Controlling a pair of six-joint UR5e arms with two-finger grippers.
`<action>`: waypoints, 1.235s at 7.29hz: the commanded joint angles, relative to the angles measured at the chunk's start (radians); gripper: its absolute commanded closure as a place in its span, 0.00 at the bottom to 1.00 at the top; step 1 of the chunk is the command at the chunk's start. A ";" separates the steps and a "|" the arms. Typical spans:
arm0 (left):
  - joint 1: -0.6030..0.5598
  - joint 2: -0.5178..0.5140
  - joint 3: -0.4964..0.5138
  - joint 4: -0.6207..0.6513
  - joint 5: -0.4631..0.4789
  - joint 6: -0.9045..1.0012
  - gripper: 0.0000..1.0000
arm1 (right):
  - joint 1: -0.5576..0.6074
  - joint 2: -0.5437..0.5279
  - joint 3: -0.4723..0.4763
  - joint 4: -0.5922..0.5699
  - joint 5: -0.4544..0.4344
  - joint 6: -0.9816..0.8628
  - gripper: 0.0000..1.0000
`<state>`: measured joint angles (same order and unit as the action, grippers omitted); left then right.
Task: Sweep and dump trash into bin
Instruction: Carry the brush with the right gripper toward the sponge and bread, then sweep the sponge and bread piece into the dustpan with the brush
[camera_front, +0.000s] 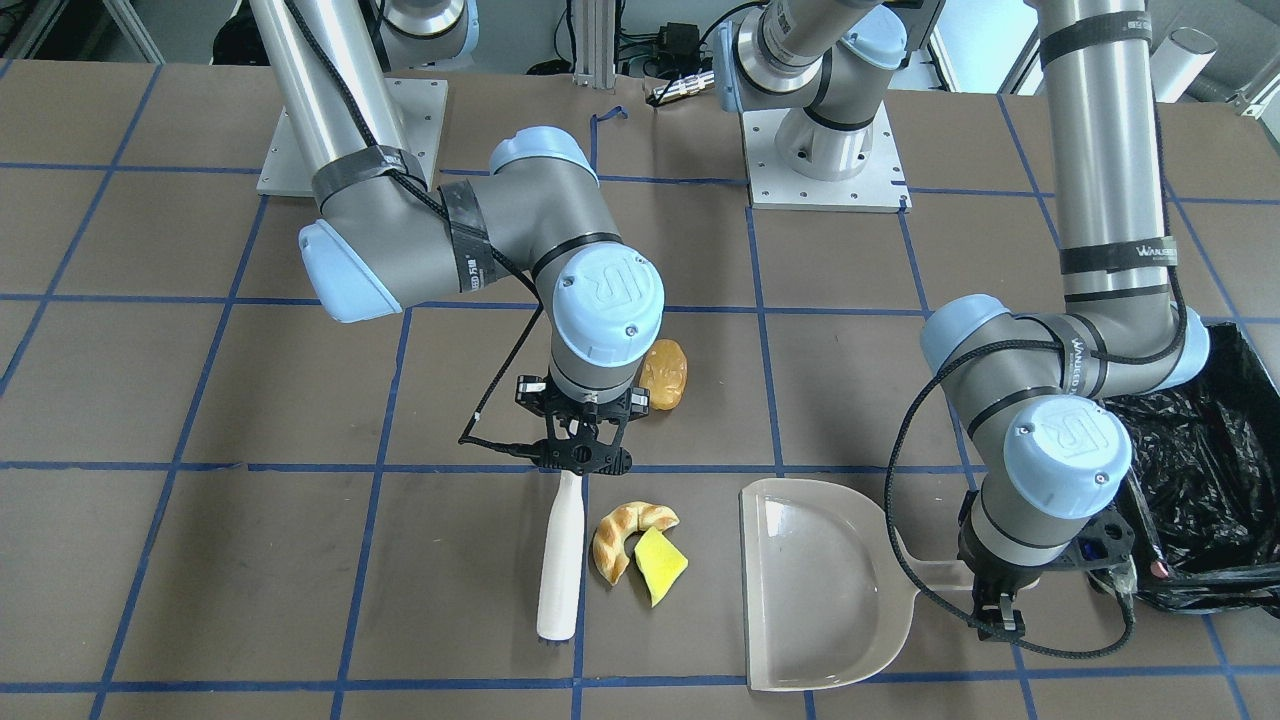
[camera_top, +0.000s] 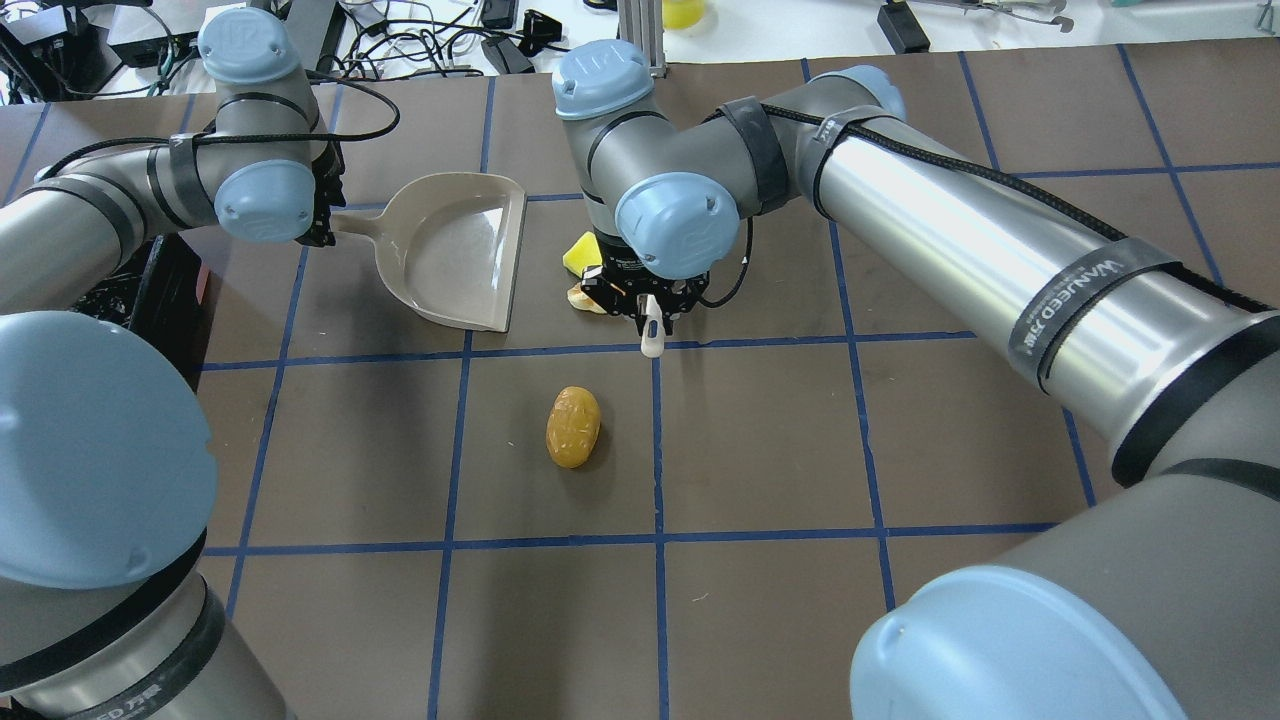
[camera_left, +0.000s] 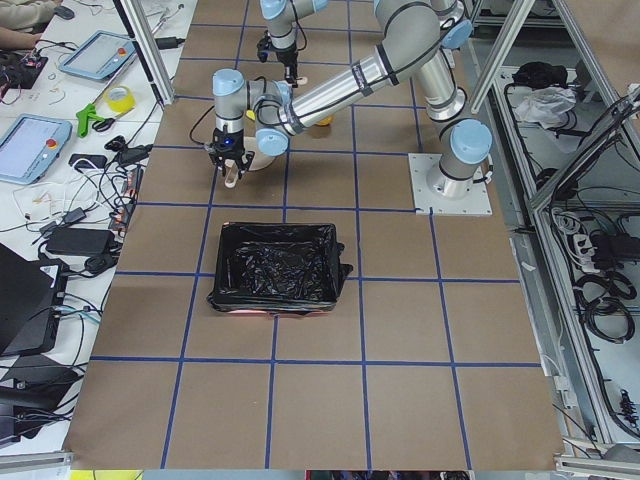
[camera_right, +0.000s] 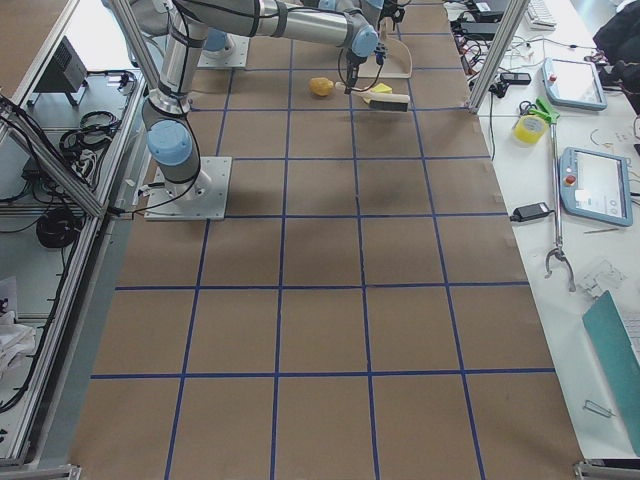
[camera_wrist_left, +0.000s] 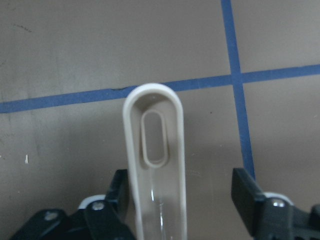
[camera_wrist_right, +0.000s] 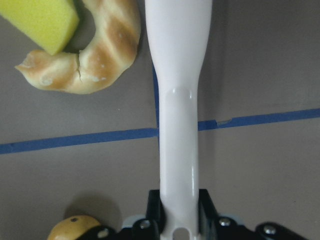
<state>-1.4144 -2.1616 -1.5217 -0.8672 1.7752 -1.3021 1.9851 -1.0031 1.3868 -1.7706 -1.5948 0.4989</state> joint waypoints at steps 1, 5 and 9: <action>0.000 0.012 0.000 0.000 0.006 0.009 1.00 | 0.006 0.015 -0.011 -0.001 0.018 0.018 1.00; -0.012 0.029 -0.015 0.060 0.158 0.012 1.00 | 0.006 0.018 -0.020 -0.001 0.019 0.018 1.00; -0.025 0.006 -0.020 0.060 0.173 0.004 1.00 | 0.017 0.024 -0.022 -0.007 0.022 0.036 1.00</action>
<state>-1.4373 -2.1493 -1.5421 -0.8075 1.9387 -1.2966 1.9942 -0.9821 1.3664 -1.7737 -1.5745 0.5279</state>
